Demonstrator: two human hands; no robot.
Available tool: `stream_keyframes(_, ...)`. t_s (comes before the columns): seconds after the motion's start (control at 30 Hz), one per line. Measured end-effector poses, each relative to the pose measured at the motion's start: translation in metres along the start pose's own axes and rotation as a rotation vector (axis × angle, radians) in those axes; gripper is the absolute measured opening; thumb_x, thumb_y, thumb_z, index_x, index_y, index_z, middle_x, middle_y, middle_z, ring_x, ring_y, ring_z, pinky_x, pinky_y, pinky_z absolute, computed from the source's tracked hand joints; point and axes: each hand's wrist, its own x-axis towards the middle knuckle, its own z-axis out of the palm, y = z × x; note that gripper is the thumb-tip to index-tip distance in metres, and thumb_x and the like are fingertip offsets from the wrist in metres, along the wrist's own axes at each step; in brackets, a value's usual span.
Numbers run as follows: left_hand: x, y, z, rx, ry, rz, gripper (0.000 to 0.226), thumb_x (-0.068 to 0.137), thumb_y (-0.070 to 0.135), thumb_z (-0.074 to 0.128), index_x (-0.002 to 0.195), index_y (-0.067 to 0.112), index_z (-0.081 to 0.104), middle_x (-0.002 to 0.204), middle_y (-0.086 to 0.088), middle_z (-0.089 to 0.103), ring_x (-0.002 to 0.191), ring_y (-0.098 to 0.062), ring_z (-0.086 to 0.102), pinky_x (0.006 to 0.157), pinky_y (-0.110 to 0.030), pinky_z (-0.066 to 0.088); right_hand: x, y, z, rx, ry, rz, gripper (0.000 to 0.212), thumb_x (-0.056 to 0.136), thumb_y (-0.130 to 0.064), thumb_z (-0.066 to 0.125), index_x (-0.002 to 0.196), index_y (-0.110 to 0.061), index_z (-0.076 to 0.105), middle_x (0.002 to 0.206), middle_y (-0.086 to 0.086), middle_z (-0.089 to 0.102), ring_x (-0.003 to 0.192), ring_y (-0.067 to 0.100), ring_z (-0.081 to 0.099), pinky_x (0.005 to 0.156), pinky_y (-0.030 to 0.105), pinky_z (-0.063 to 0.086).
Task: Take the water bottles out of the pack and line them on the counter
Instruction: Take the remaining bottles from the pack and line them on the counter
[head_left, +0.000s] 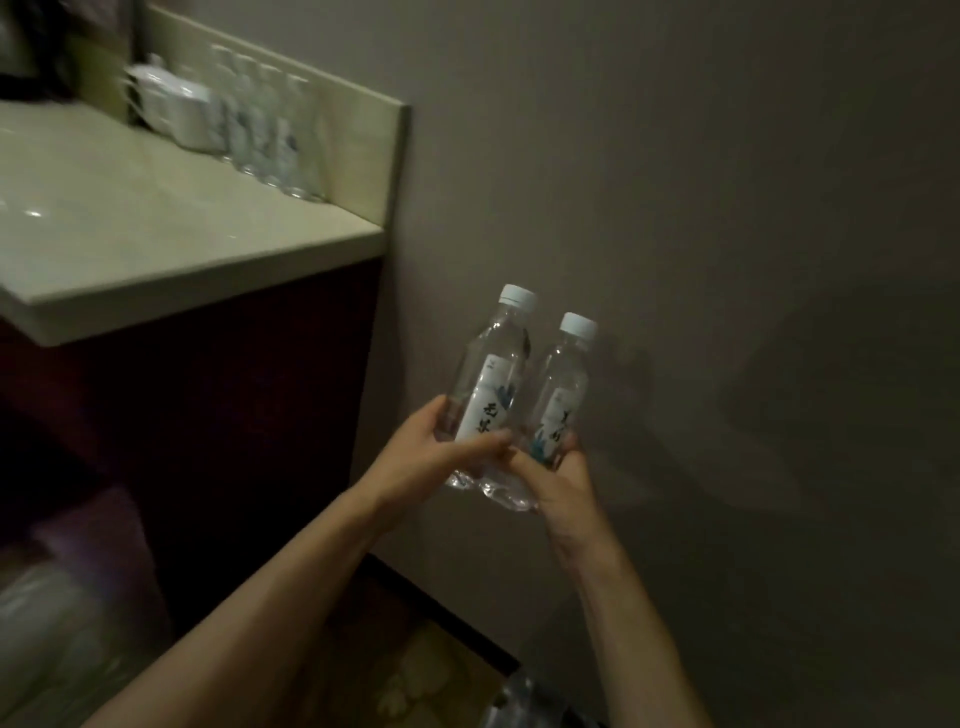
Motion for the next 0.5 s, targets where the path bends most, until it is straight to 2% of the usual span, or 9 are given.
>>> stream_keyframes(0.07, -0.009, 0.008, -0.032, 0.015, 0.062, 0.025, 0.048, 0.073, 0.026, 0.081, 0.113, 0.013, 0.059, 0.099, -0.004, 0.072, 0.084, -0.017, 0.073, 0.066, -0.025, 0.058, 0.003, 0.001, 0.034, -0.058, -0.038, -0.039, 0.06, 0.071, -0.008, 0.083, 0.122, -0.004, 0.052, 0.102, 0.012, 0.073, 0.091, 0.024, 0.073, 0.068, 0.029, 0.058)
stream_keyframes(0.13, -0.017, 0.015, -0.062, 0.005, 0.123, 0.042, 0.045, 0.075, 0.02, 0.081, 0.115, 0.015, 0.06, 0.099, -0.003, 0.072, 0.085, -0.017, 0.073, 0.065, -0.026, 0.058, 0.006, -0.002, 0.066, -0.113, -0.069, -0.061, 0.061, 0.071, -0.007, 0.083, 0.122, -0.002, 0.05, 0.099, 0.011, 0.074, 0.085, 0.018, 0.074, 0.063, 0.022, 0.056)
stream_keyframes(0.2, -0.022, 0.022, -0.088, -0.002, 0.186, 0.062, 0.043, 0.078, 0.021, 0.08, 0.116, 0.016, 0.06, 0.101, -0.003, 0.073, 0.087, -0.018, 0.073, 0.067, -0.029, 0.059, 0.013, -0.009, 0.095, -0.144, -0.119, -0.083, 0.06, 0.072, -0.008, 0.082, 0.122, -0.005, 0.048, 0.099, 0.009, 0.074, 0.085, 0.017, 0.074, 0.064, 0.023, 0.057)
stream_keyframes(0.33, -0.02, 0.031, -0.125, -0.05, 0.247, 0.049, 0.037, 0.083, 0.017, 0.075, 0.116, 0.013, 0.059, 0.098, -0.003, 0.074, 0.087, -0.017, 0.073, 0.069, -0.026, 0.059, 0.033, -0.025, 0.133, -0.217, -0.221, -0.09, 0.067, 0.07, -0.023, 0.084, 0.123, -0.015, 0.045, 0.107, 0.007, 0.07, 0.091, 0.018, 0.072, 0.073, 0.032, 0.06)
stream_keyframes(0.5, 0.006, 0.043, -0.146, 0.021, 0.305, 0.025, 0.038, 0.081, 0.015, 0.073, 0.115, 0.015, 0.057, 0.101, -0.006, 0.072, 0.086, -0.018, 0.073, 0.073, -0.032, 0.06, 0.062, -0.04, 0.151, -0.216, -0.287, -0.097, 0.061, 0.073, -0.022, 0.083, 0.12, -0.017, 0.045, 0.107, 0.007, 0.07, 0.091, 0.017, 0.072, 0.073, 0.03, 0.06)
